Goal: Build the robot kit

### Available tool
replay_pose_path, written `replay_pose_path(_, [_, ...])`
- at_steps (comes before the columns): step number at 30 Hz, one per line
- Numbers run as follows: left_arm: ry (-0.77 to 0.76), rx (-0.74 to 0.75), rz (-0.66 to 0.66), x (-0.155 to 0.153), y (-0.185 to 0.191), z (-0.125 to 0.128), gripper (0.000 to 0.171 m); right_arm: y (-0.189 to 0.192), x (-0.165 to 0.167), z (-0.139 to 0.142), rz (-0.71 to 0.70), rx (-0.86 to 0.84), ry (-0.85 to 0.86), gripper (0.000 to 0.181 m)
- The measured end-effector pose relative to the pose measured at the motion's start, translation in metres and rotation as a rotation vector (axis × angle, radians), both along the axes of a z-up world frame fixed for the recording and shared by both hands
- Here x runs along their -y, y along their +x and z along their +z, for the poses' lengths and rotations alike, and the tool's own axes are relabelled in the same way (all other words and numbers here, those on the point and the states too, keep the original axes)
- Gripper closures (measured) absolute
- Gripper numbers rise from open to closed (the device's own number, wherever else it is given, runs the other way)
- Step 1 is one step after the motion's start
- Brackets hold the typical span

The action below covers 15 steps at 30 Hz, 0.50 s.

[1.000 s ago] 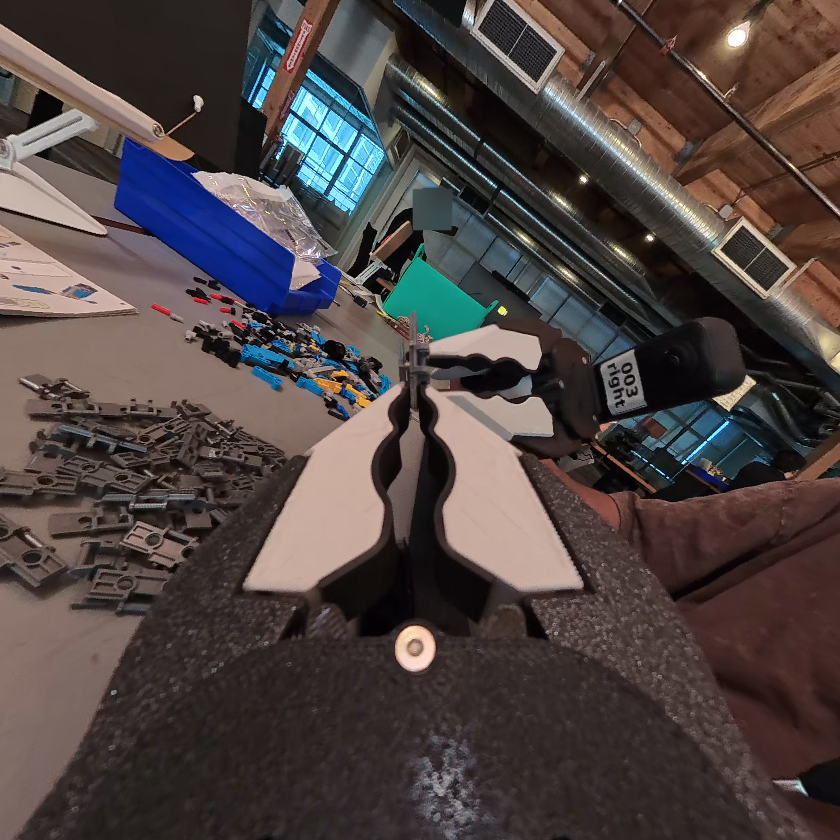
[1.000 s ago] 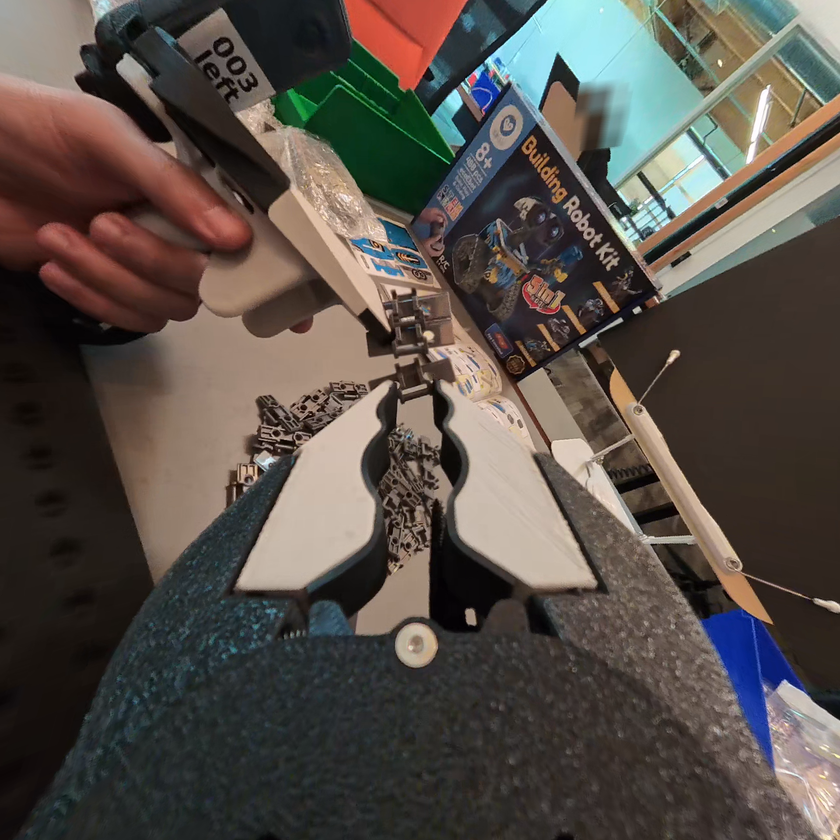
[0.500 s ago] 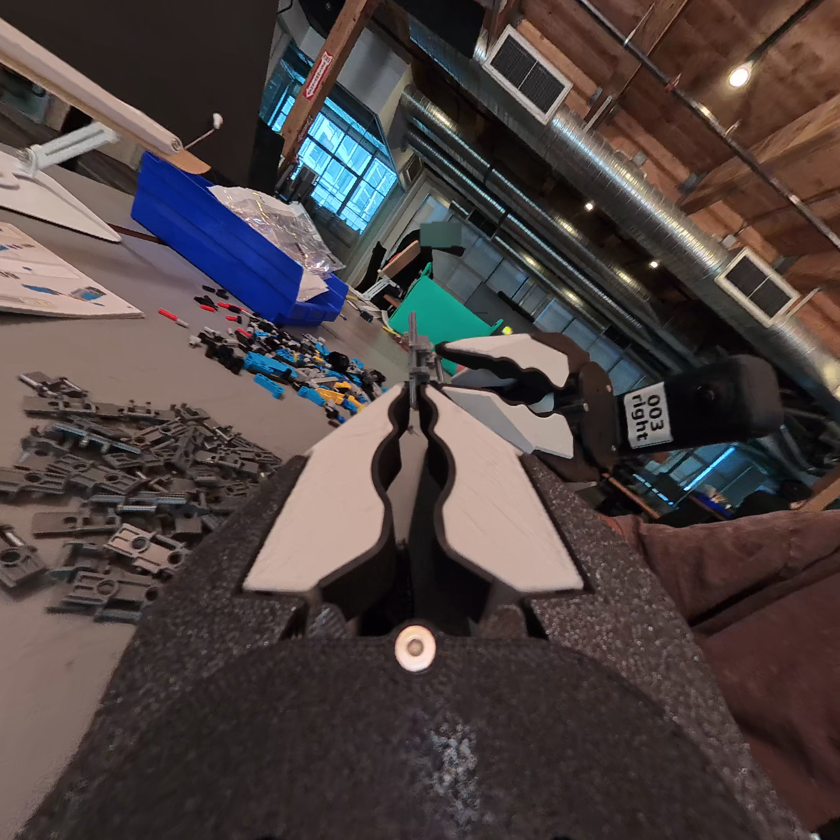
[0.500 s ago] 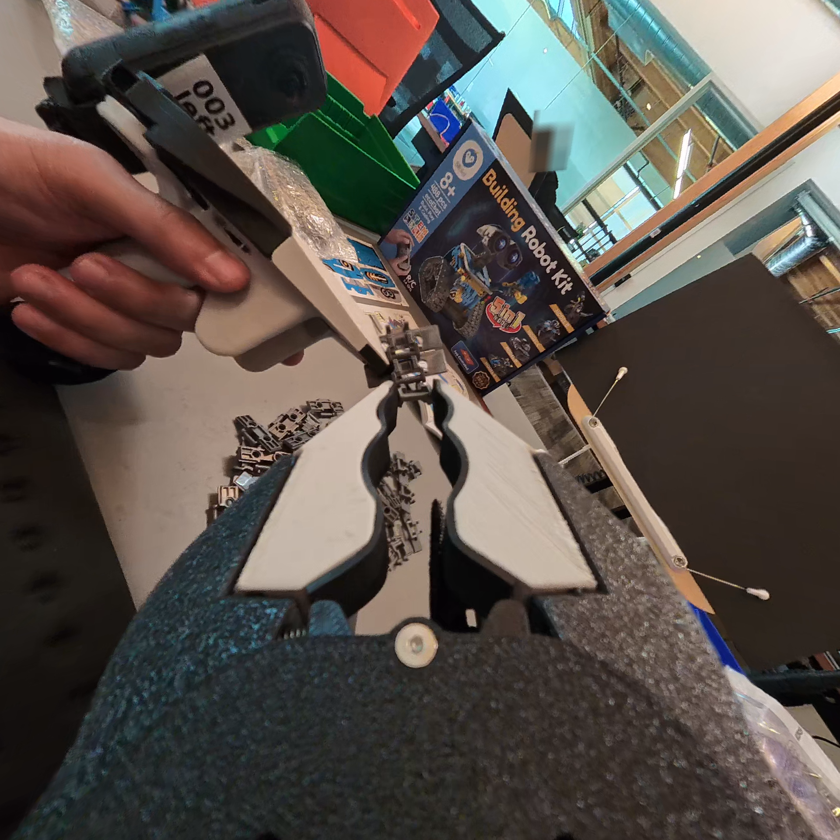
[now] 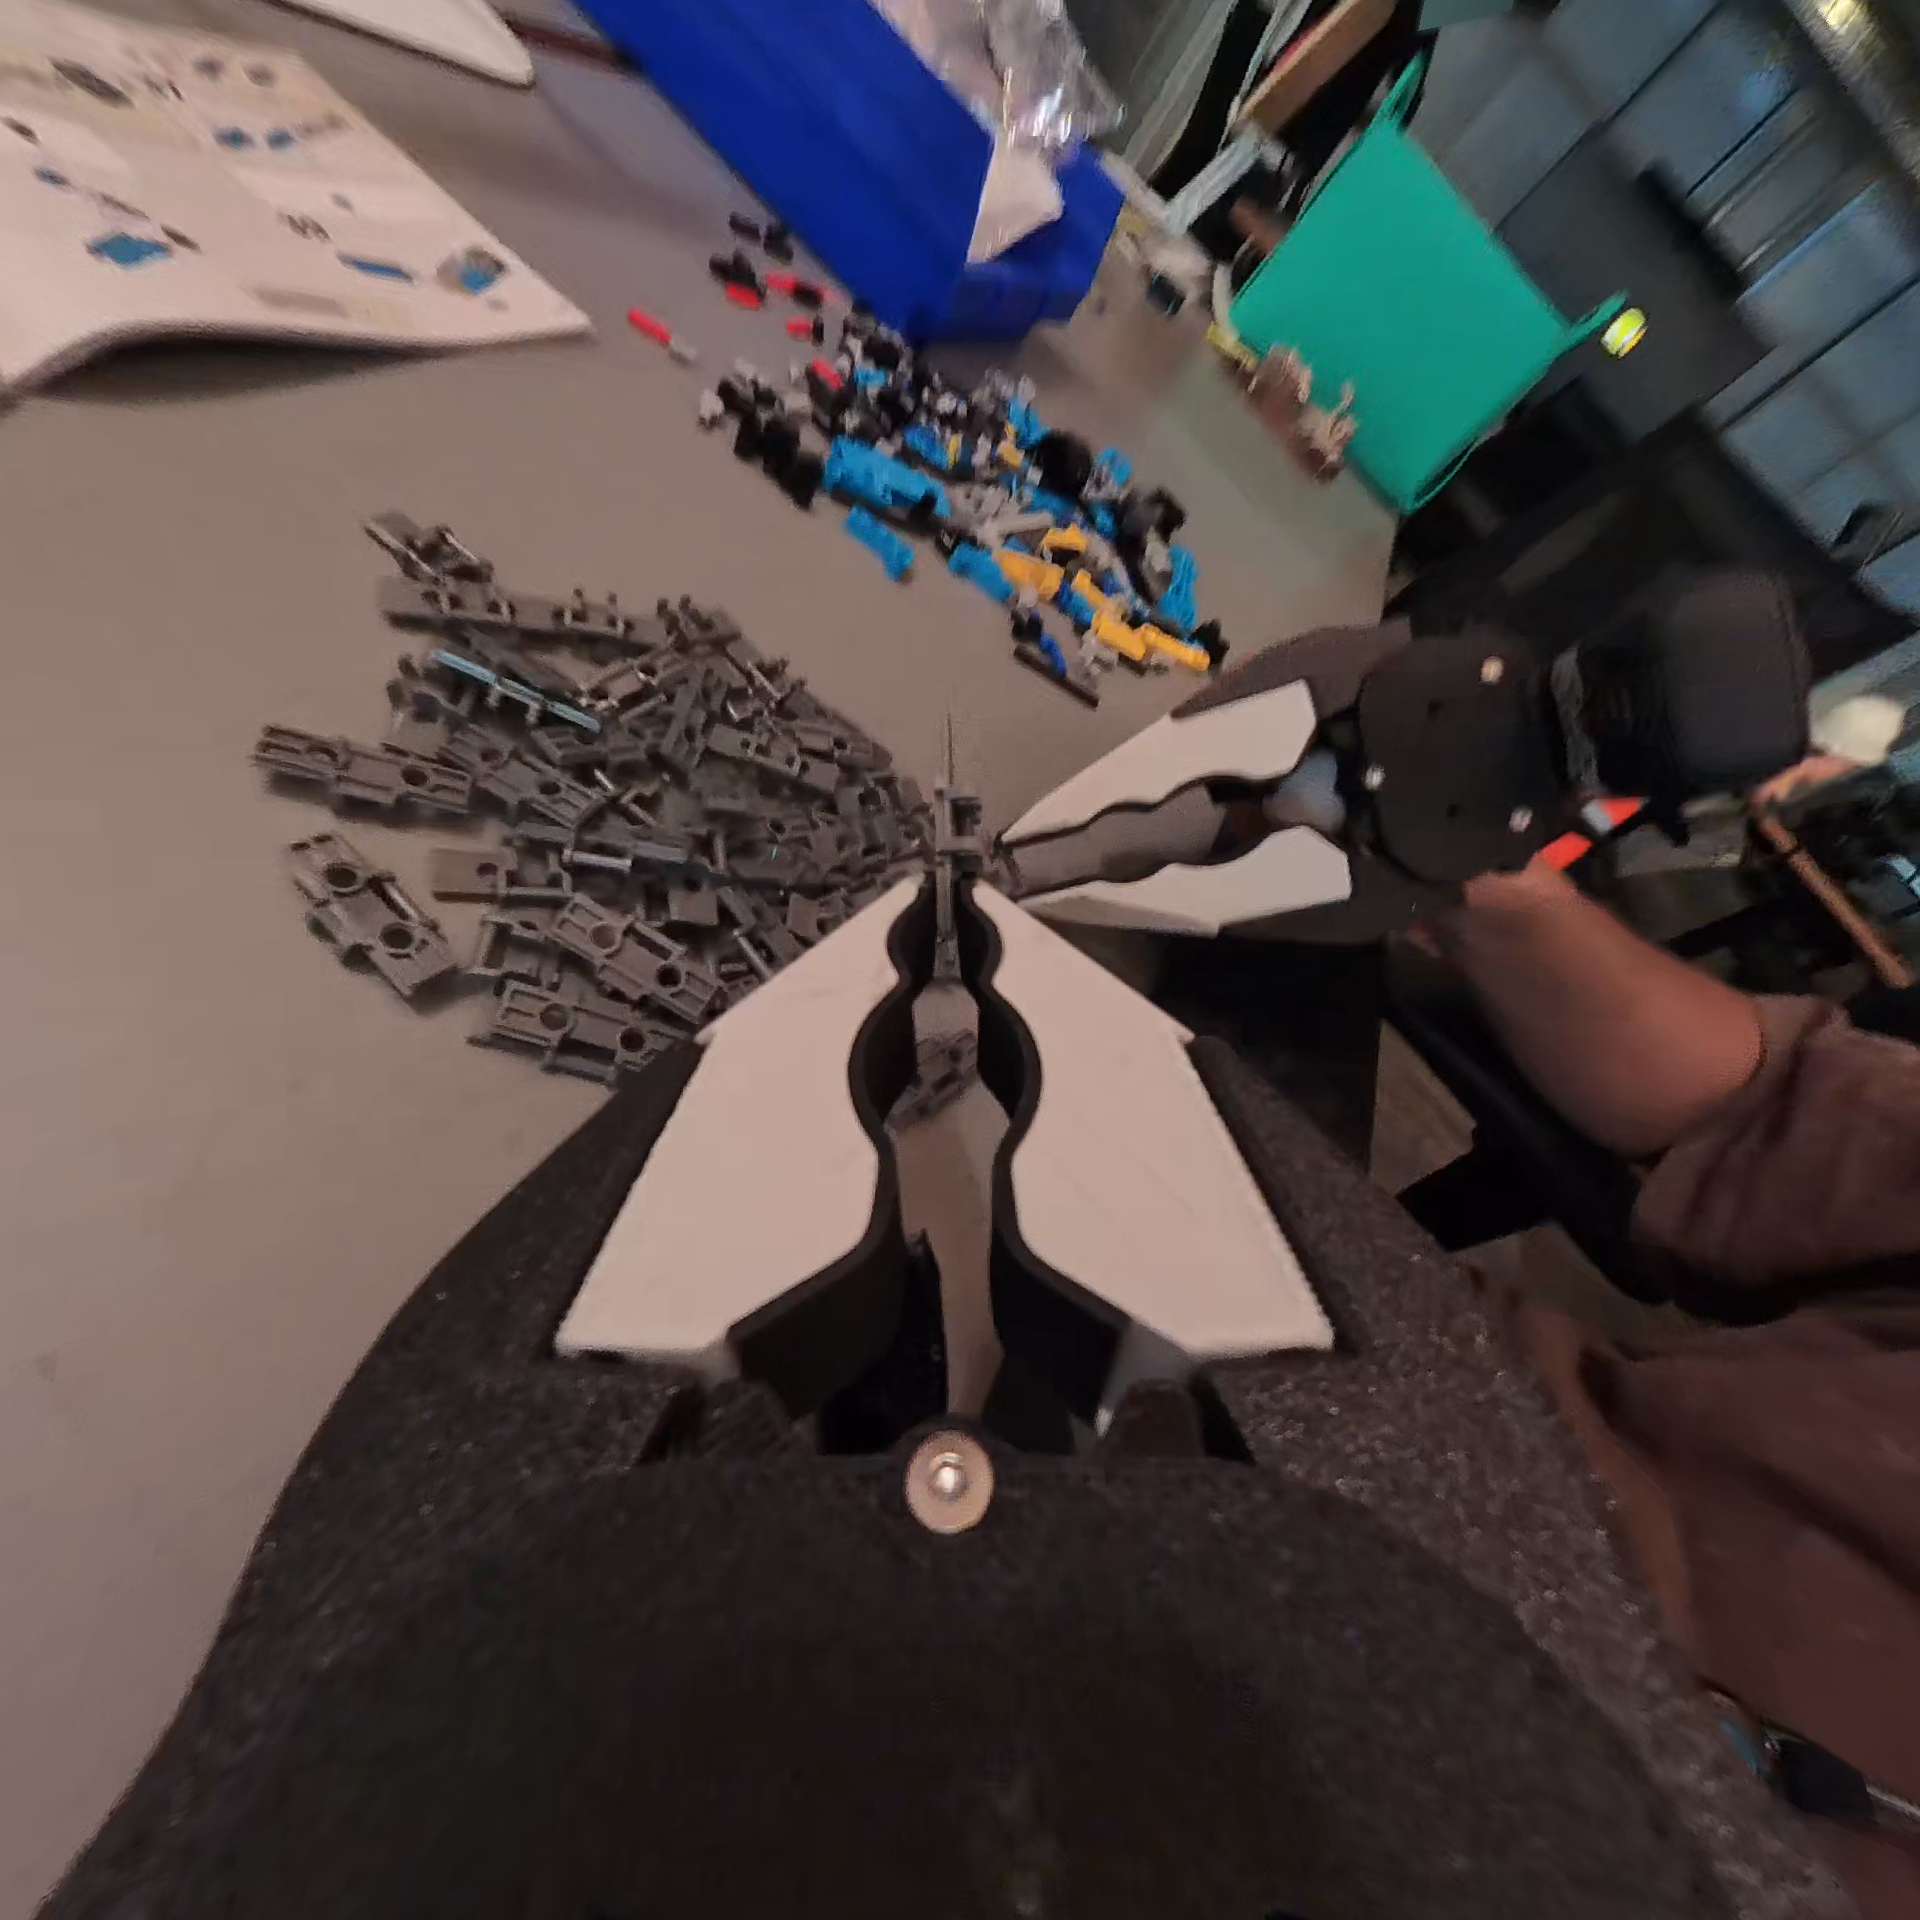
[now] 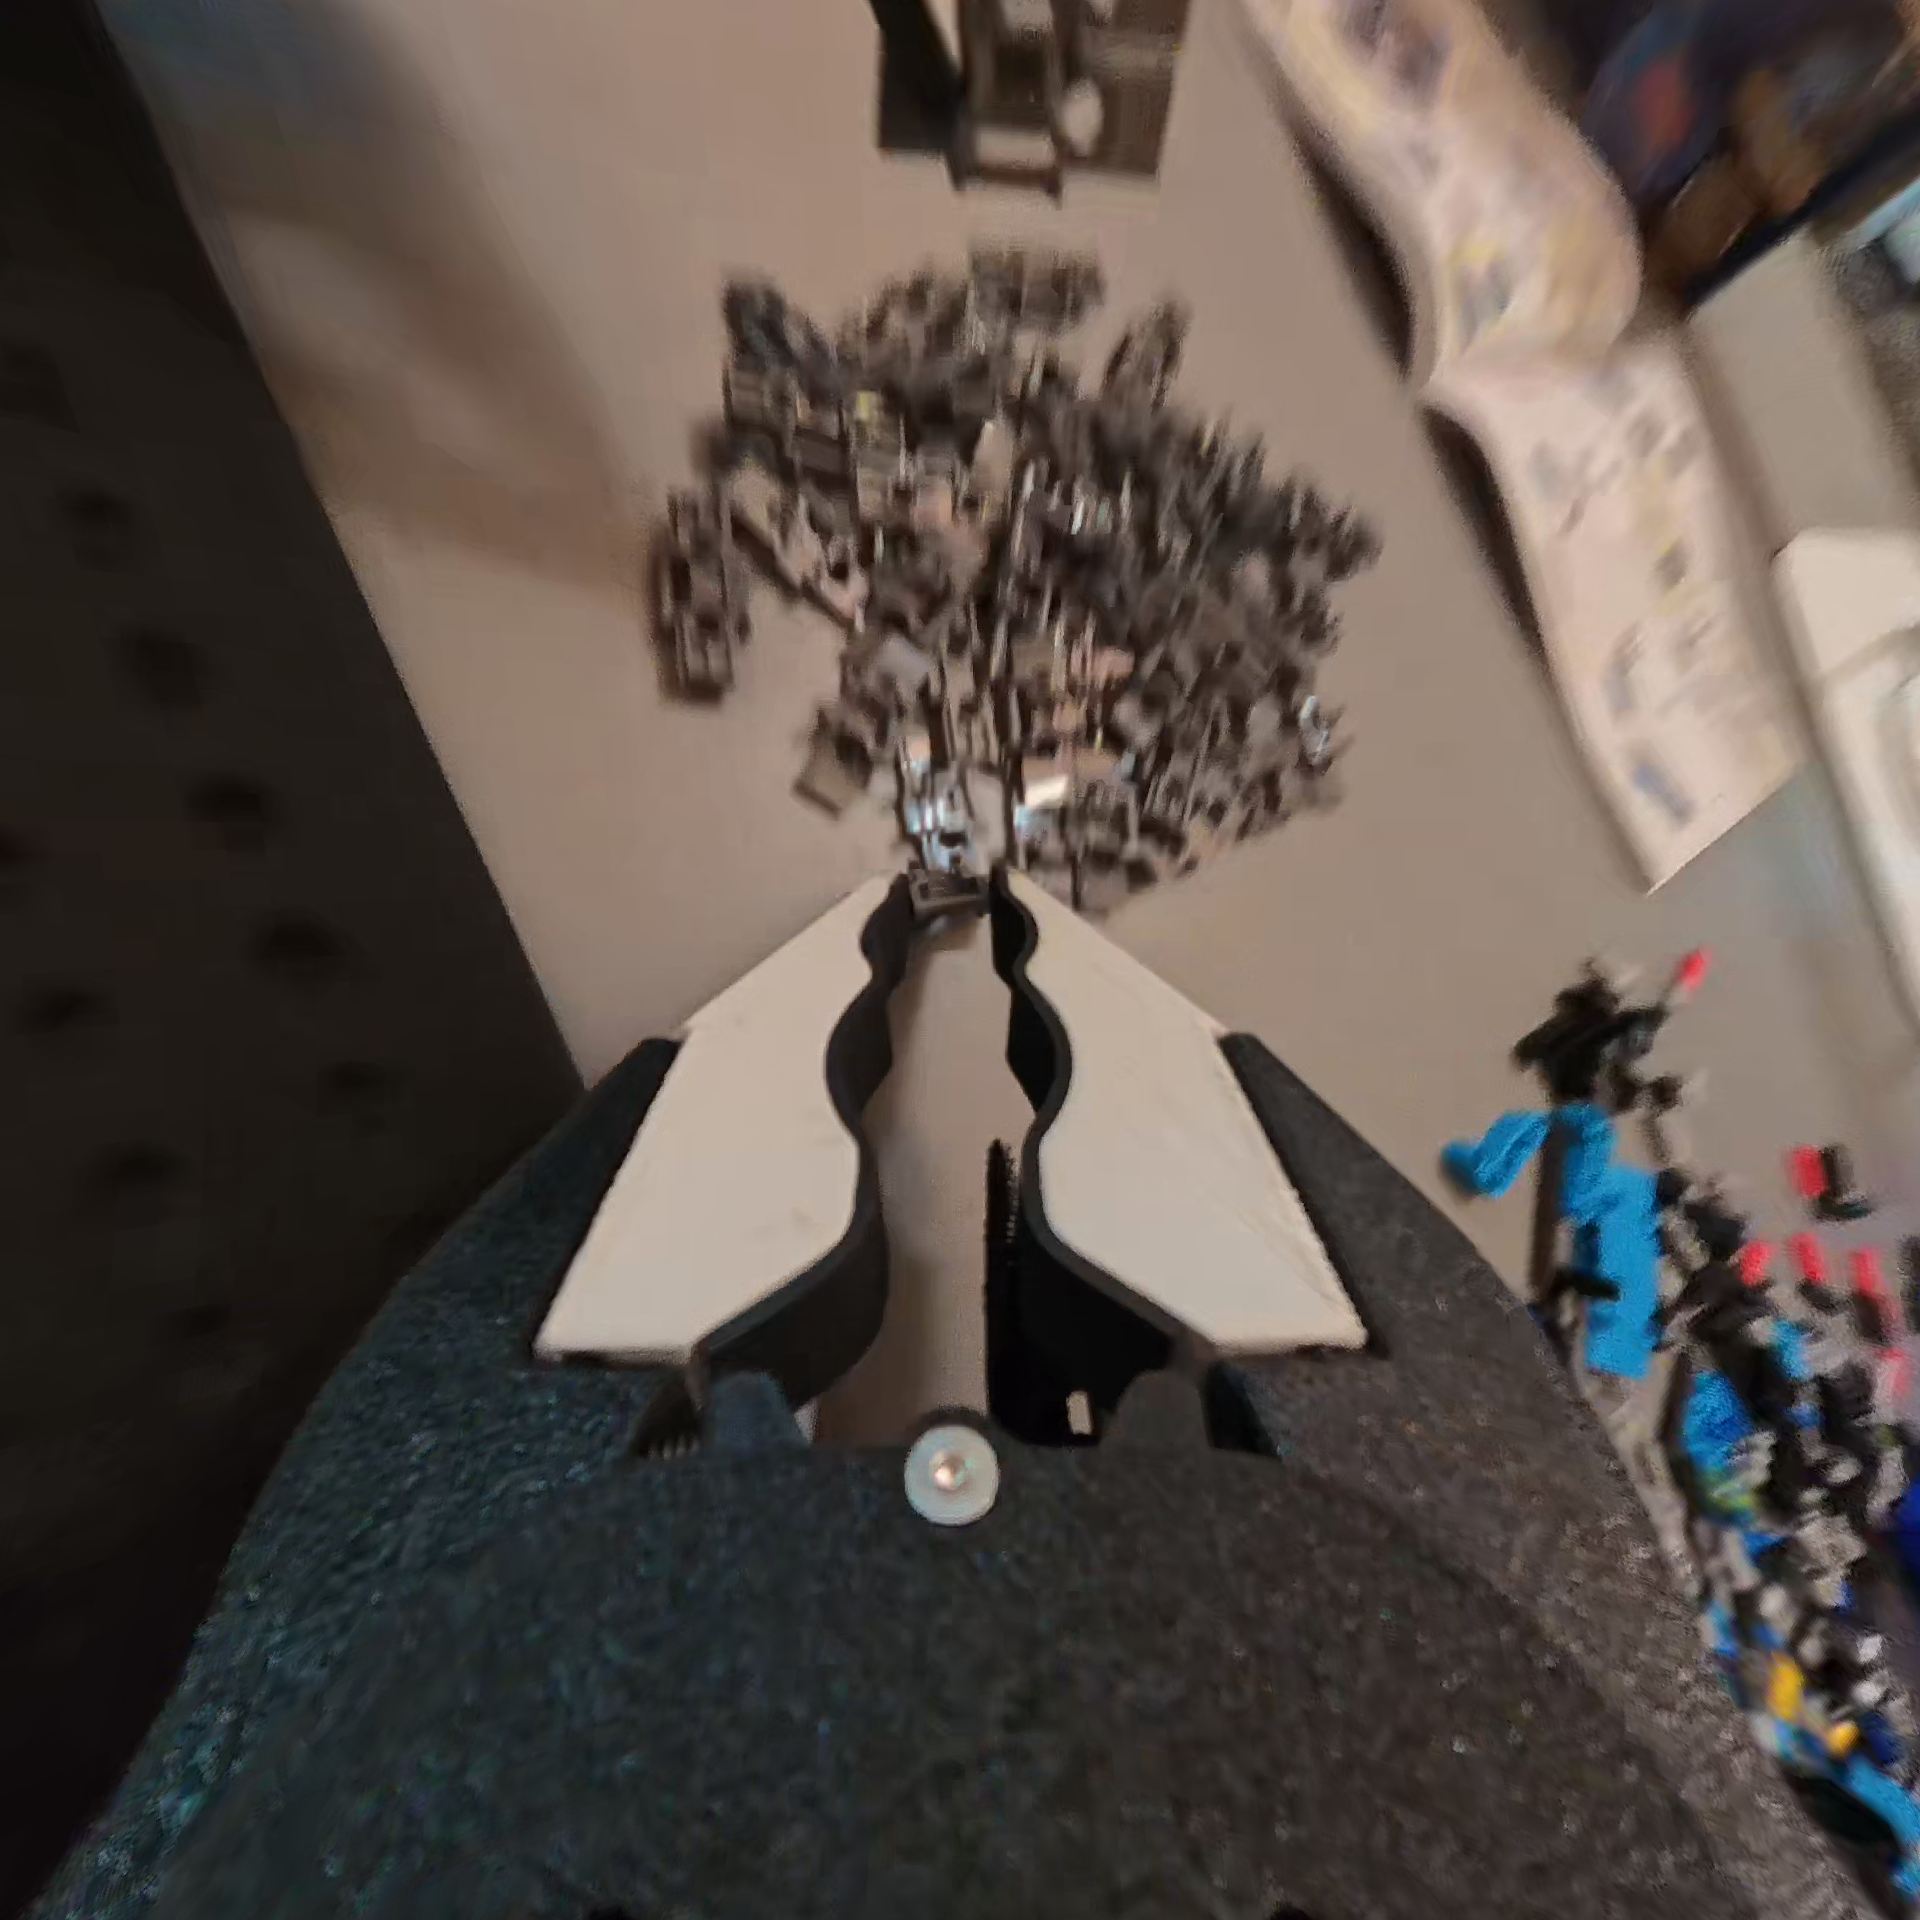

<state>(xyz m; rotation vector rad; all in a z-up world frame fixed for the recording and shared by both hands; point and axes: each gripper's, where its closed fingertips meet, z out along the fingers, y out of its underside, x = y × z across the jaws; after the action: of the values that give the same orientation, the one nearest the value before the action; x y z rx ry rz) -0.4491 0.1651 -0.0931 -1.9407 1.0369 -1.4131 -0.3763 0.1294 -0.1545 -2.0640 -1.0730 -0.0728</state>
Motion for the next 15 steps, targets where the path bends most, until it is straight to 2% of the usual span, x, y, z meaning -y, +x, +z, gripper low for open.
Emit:
replay_pose_path(5, [0.072,-0.185,-0.099,0.019,0.030,-0.025,0.169,0.026,0.019,-0.010,-0.039,-0.104,-0.224,0.167])
replay_pose_path(9, [-0.031,-0.212,-0.199,0.043,0.062,-0.033,0.169,0.026,0.033,-0.010,-0.080,-0.277,-0.376,0.165])
replay_pose_path(10, [-0.053,-0.219,-0.208,0.045,0.067,-0.036,0.169,0.027,0.037,-0.011,-0.086,-0.284,-0.401,0.159])
replay_pose_path(15, [-0.070,-0.242,-0.222,0.058,0.068,-0.039,0.169,0.036,0.044,-0.004,-0.051,-0.241,-0.349,0.154])
